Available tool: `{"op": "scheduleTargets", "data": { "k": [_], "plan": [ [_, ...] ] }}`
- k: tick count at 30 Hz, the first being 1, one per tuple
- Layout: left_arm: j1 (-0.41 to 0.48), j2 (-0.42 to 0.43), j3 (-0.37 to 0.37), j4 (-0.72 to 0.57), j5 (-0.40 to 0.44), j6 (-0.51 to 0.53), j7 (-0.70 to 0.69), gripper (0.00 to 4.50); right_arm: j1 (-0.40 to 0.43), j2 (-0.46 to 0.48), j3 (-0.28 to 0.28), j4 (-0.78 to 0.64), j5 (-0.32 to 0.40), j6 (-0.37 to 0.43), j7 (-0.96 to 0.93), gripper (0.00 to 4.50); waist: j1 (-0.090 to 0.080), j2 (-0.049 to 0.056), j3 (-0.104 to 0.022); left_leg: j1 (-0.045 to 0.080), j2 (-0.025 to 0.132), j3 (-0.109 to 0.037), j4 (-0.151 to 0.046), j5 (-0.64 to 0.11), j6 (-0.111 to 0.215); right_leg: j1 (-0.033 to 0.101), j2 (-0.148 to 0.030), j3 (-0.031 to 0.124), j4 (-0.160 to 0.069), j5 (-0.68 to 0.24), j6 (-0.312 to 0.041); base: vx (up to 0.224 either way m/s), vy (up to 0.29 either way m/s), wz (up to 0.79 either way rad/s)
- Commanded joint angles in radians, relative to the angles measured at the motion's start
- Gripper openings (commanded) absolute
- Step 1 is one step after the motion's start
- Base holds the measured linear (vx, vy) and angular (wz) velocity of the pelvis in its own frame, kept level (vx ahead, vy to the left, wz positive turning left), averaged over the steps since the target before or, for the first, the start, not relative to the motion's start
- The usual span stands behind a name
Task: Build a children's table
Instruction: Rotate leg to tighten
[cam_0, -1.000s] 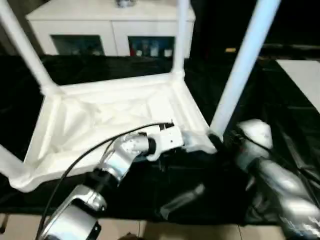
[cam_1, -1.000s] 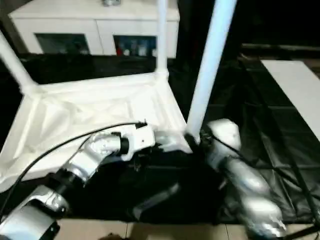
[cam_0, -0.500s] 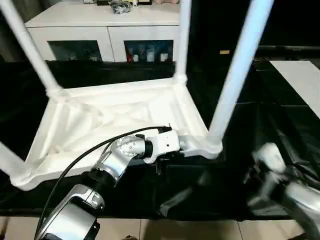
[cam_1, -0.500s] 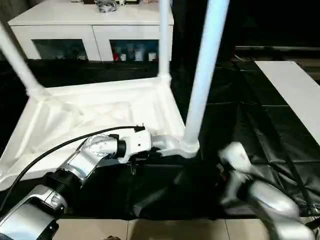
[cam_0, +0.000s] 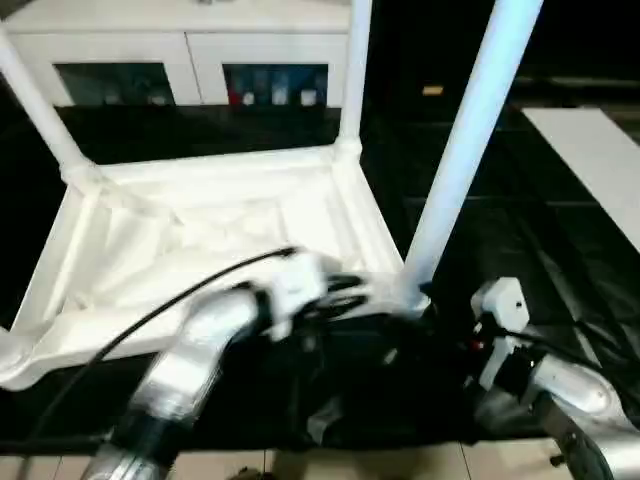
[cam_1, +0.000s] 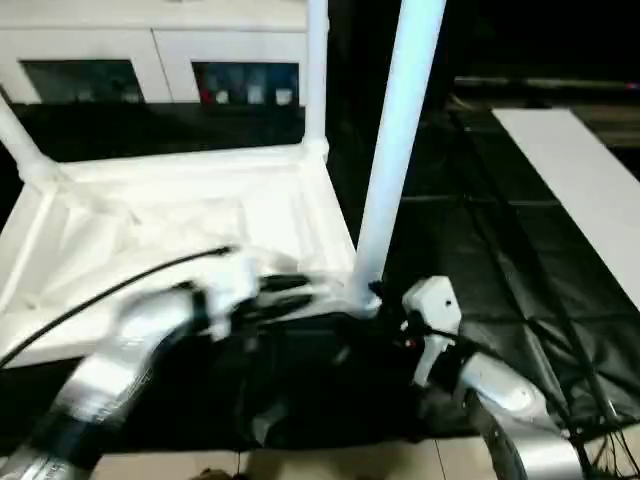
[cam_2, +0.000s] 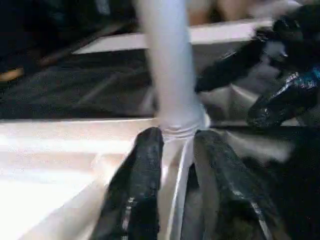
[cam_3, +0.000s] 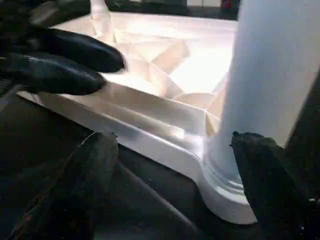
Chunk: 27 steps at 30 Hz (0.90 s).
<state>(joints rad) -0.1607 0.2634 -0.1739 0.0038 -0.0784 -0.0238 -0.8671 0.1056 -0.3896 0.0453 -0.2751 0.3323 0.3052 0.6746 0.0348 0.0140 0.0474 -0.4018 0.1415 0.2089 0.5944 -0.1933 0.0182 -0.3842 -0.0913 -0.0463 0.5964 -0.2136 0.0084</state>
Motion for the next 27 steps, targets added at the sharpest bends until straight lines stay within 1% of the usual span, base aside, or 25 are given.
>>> {"op": "scheduleTargets", "data": {
  "k": [1, 2, 3, 4, 5, 6, 7, 9, 11, 12, 13, 14, 15, 16, 17, 18, 19, 20, 21, 22, 23, 24, 25, 26, 27],
  "plan": [
    [0.049, -0.007, 0.055, -0.064, -0.007, 0.027, 0.071, 1.60, 0.000, 0.008, 0.017, -0.029, 0.007, 0.013, -0.004, 3.82, 0.005, -0.006, -0.042, 0.029, 0.103, -0.050, -0.085, -0.242, 0.086, 0.027, -0.073, 0.041, -0.068, -0.112, -0.253, 0.000, 0.000, 0.00],
    [0.100, -0.010, 0.101, -0.089, 0.008, 0.028, 0.123, 1.72, -0.002, 0.015, 0.021, -0.025, 0.004, 0.011, -0.010, 3.82, 0.006, -0.004, -0.032, 0.035, 0.108, -0.052, -0.095, -0.328, 0.029, 0.019, -0.071, 0.046, -0.081, -0.230, -0.224, 0.000, 0.000, 0.00],
    [0.107, -0.010, 0.106, -0.093, 0.010, 0.030, 0.129, 1.80, -0.002, 0.015, 0.021, -0.024, 0.004, 0.011, -0.011, 3.82, 0.005, -0.005, -0.032, 0.035, 0.106, -0.054, -0.096, -0.350, 0.011, 0.020, -0.071, 0.045, -0.080, -0.264, -0.211, 0.000, 0.000, 0.00],
    [0.142, -0.006, 0.135, -0.106, 0.009, 0.040, 0.149, 1.82, -0.007, 0.019, 0.025, -0.018, 0.000, 0.006, -0.014, 3.82, 0.007, -0.002, -0.033, 0.041, 0.105, -0.057, -0.099, -0.387, -0.021, 0.016, -0.071, 0.047, -0.085, -0.321, -0.184, 0.000, 0.000, 0.00],
    [0.169, 0.003, 0.150, -0.131, 0.004, 0.063, 0.163, 1.85, -0.010, 0.021, 0.027, -0.014, -0.002, 0.003, -0.017, 3.82, 0.007, -0.002, -0.032, 0.043, 0.104, -0.058, -0.100, -0.400, -0.032, 0.012, -0.070, 0.049, -0.088, -0.337, -0.171, 0.000, 0.000, 0.00],
    [0.197, 0.002, 0.178, -0.133, 0.011, 0.030, 0.194, 2.00, -0.016, 0.027, 0.026, -0.007, -0.005, -0.002, -0.024, 3.82, 0.011, 0.005, -0.034, 0.047, 0.104, -0.061, -0.103, -0.421, -0.056, 0.010, -0.069, 0.050, -0.088, -0.345, -0.154, 0.000, 0.000, 0.00],
    [0.230, 0.000, 0.202, -0.142, 0.003, 0.010, 0.214, 2.00, -0.022, 0.034, 0.022, -0.001, -0.009, -0.010, -0.033, 3.82, 0.007, 0.003, -0.034, 0.041, 0.103, -0.064, -0.106, -0.430, -0.069, 0.013, -0.066, 0.050, -0.086, -0.326, -0.144, 0.000, 0.000, 0.00],
    [0.263, -0.002, 0.222, -0.150, 0.001, -0.021, 0.235, 2.21, -0.027, 0.042, 0.017, 0.005, -0.012, -0.018, -0.042, 3.82, 0.007, 0.001, -0.036, 0.040, 0.101, -0.065, -0.106, -0.440, -0.076, 0.011, -0.067, 0.051, -0.086, -0.311, -0.136, 0.000, 0.000, 0.00],
    [0.318, -0.047, 0.250, -0.170, 0.002, -0.048, 0.310, 2.34, -0.029, 0.057, 0.000, 0.014, -0.011, -0.026, -0.066, 3.82, 0.004, -0.004, -0.034, 0.040, 0.102, -0.063, -0.107, -0.449, -0.076, 0.009, -0.068, 0.053, -0.089, -0.319, -0.129, 0.000, 0.000, 0.00],
    [0.329, -0.058, 0.252, -0.175, 0.008, -0.055, 0.328, 2.46, -0.029, 0.060, -0.003, 0.017, -0.013, -0.029, -0.073, 3.82, 0.009, -0.002, -0.034, 0.047, 0.102, -0.061, -0.104, -0.456, -0.080, 0.003, -0.068, 0.055, -0.093, -0.320, -0.126, 0.000, 0.000, 0.00],
    [0.334, -0.079, 0.253, -0.177, 0.028, -0.052, 0.373, 2.56, -0.031, 0.067, -0.008, 0.027, -0.026, -0.035, -0.092, 3.82, 0.009, -0.006, -0.033, 0.049, 0.101, -0.060, -0.103, -0.464, -0.081, 0.000, -0.068, 0.057, -0.096, -0.330, -0.123, 0.000, 0.000, 0.00],
    [0.334, -0.087, 0.252, -0.177, 0.038, -0.049, 0.390, 2.69, -0.033, 0.070, -0.010, 0.031, -0.031, -0.037, -0.099, 3.82, 0.011, -0.008, -0.028, 0.051, 0.100, -0.062, -0.104, -0.496, -0.090, -0.002, -0.071, 0.058, -0.101, -0.396, -0.107, 0.000, 0.000, 0.00],
    [0.322, -0.097, 0.250, -0.173, 0.045, -0.047, 0.411, 2.69, -0.038, 0.075, -0.012, 0.035, -0.036, -0.040, -0.110, 3.82, 0.011, -0.008, -0.028, 0.051, 0.100, -0.062, -0.104, -0.496, -0.090, -0.002, -0.071, 0.058, -0.101, -0.396, -0.107, 0.000, 0.000, 0.00],
    [0.304, -0.110, 0.247, -0.167, 0.054, -0.039, 0.442, 2.69, -0.048, 0.081, -0.016, 0.041, -0.040, -0.043, -0.125, 3.82, 0.011, -0.011, -0.030, 0.050, 0.098, -0.065, -0.104, -0.489, -0.094, 0.001, -0.070, 0.057, -0.102, -0.422, -0.085, 0.000, 0.000, 0.00],
    [0.285, -0.117, 0.248, -0.158, 0.060, -0.042, 0.462, 2.89, -0.055, 0.086, -0.018, 0.044, -0.034, -0.040, -0.131, 3.82, 0.013, -0.006, -0.031, 0.051, 0.098, -0.067, -0.104, -0.486, -0.097, 0.001, -0.069, 0.057, -0.102, -0.417, -0.081, 0.000, 0.000, 0.00],
    [0.264, -0.121, 0.252, -0.145, 0.062, -0.047, 0.476, 2.98, -0.059, 0.090, -0.017, 0.043, -0.032, -0.038, -0.137, 3.82, 0.011, -0.011, -0.031, 0.049, 0.097, -0.067, -0.104, -0.483, -0.099, 0.001, -0.067, 0.056, -0.101, -0.402, -0.077, 0.000, 0.000, 0.00],
    [0.225, -0.122, 0.261, -0.114, 0.064, -0.058, 0.496, 3.03, -0.065, 0.096, -0.013, 0.042, -0.043, -0.043, -0.146, 3.82, 0.010, 0.022, -0.032, 0.053, 0.093, -0.068, -0.105, -0.493, -0.114, -0.002, -0.063, 0.055, -0.099, -0.381, -0.077, 0.000, 0.000, 0.00],
    [0.225, -0.122, 0.261, -0.114, 0.064, -0.058, 0.496, 3.08, -0.065, 0.096, -0.013, 0.042, -0.043, -0.043, -0.146, 3.82, 0.005, 0.008, -0.032, 0.053, 0.093, -0.066, -0.105, -0.499, -0.115, -0.002, -0.058, 0.053, -0.104, -0.370, -0.073, 0.000, 0.000, 0.00],
    [0.212, -0.123, 0.265, -0.102, 0.065, -0.064, 0.503, 3.08, -0.067, 0.099, -0.012, 0.042, -0.047, -0.045, -0.150, 3.82, 0.003, 0.008, -0.036, 0.048, 0.093, -0.071, -0.106, -0.485, -0.114, 0.008, -0.060, 0.053, -0.093, -0.327, -0.081, 0.000, 0.000, 0.00],
    [0.192, -0.132, 0.279, -0.087, 0.054, -0.069, 0.521, 3.08, -0.066, 0.104, -0.010, 0.039, -0.060, -0.050, -0.165, 3.82, -0.007, 0.028, -0.034, 0.043, 0.091, -0.069, -0.108, -0.492, -0.120, 0.009, -0.054, 0.050, -0.095, -0.288, -0.083, 0.000, 0.000, 0.00],
    [0.183, -0.145, 0.294, -0.084, 0.036, -0.063, 0.537, 3.08, -0.064, 0.110, -0.010, 0.031, -0.066, -0.051, -0.179, 3.82, -0.014, 0.033, -0.042, 0.047, 0.087, -0.067, -0.101, -0.491, -0.118, 0.013, -0.052, 0.048, -0.095, -0.240, -0.096, 0.000, 0.000, 0.00],
    [0.183, -0.147, 0.295, -0.084, 0.034, -0.062, 0.539, 3.08, -0.063, 0.111, -0.010, 0.030, -0.066, -0.051, -0.181, 3.82, -0.014, 0.033, -0.042, 0.047, 0.087, -0.067, -0.101, -0.491, -0.118, 0.013, -0.052, 0.048, -0.095, -0.240, -0.096, 0.000, 0.000, 0.00],
    [0.182, -0.152, 0.299, -0.085, 0.027, -0.058, 0.544, 3.08, -0.062, 0.113, -0.011, 0.026, -0.065, -0.050, -0.185, 3.82, -0.017, 0.033, -0.037, 0.046, 0.087, -0.069, -0.102, -0.523, -0.104, 0.014, -0.057, 0.049, -0.092, -0.285, -0.113, 0.000, 0.000, 0.00],
    [0.187, -0.165, 0.310, -0.083, 0.006, -0.061, 0.553, 3.08, -0.061, 0.121, -0.006, 0.020, -0.083, -0.054, -0.206, 3.82, -0.033, 0.108, -0.035, 0.046, 0.078, -0.070, -0.096, -0.533, -0.105, 0.019, -0.054, 0.044, -0.097, -0.268, -0.121, 0.000, 0.000, 0.00],
    [0.189, -0.170, 0.312, -0.083, -0.001, -0.063, 0.556, 3.08, -0.062, 0.123, -0.003, 0.018, -0.089, -0.056, -0.212, 3.82, -0.036, 0.101, -0.031, 0.047, 0.082, -0.072, -0.101, -0.548, -0.098, 0.019, -0.053, 0.041, -0.099, -0.280, -0.122, 0.000, 0.000, 0.00]
  ]
}}
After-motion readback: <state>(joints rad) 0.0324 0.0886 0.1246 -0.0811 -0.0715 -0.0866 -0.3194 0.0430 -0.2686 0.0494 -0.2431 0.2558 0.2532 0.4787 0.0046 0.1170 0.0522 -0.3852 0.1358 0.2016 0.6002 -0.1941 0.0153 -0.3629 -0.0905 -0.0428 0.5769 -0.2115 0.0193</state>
